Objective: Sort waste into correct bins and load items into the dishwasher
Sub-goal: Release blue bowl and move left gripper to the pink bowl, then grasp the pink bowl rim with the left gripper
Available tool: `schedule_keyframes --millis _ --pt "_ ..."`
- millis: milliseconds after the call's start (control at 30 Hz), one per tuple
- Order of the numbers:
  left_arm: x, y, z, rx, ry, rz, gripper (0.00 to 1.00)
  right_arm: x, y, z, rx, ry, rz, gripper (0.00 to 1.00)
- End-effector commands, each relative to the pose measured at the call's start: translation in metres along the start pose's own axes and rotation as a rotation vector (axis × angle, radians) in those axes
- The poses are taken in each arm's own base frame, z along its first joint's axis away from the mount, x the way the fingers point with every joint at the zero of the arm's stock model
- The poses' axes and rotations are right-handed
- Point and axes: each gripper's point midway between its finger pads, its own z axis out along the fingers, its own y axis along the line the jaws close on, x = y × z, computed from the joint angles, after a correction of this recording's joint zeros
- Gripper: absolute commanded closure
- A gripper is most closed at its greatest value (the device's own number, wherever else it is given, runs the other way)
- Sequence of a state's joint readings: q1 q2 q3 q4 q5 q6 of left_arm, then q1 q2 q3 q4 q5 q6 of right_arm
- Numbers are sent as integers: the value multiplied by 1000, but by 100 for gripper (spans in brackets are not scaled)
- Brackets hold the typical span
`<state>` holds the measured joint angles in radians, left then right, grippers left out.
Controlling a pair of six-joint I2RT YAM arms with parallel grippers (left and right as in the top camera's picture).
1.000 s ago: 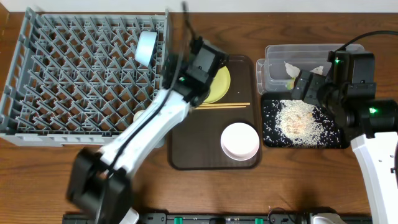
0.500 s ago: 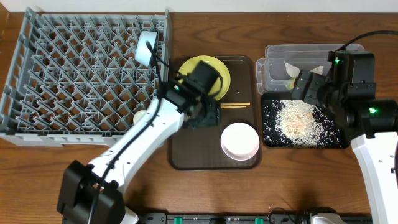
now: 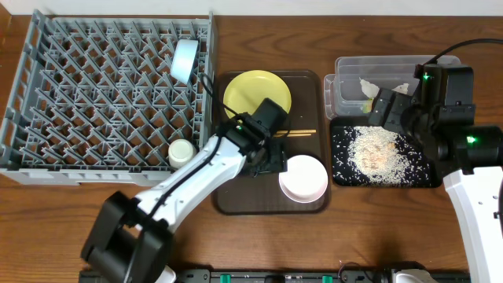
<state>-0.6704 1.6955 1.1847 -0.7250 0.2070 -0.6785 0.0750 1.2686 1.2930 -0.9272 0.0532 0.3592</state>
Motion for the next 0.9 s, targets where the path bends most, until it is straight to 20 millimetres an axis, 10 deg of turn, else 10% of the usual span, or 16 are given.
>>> schedule_keyframes --millis 0,667,867 --pt "12 -1 23 -6 68 2 28 -3 -4 -1 15 -7 18 1" --pt "27 -15 50 25 143 63 56 -3 -4 -1 15 -7 18 1" --pt "25 -14 50 26 142 55 81 -3 -4 -1 15 -7 18 1"
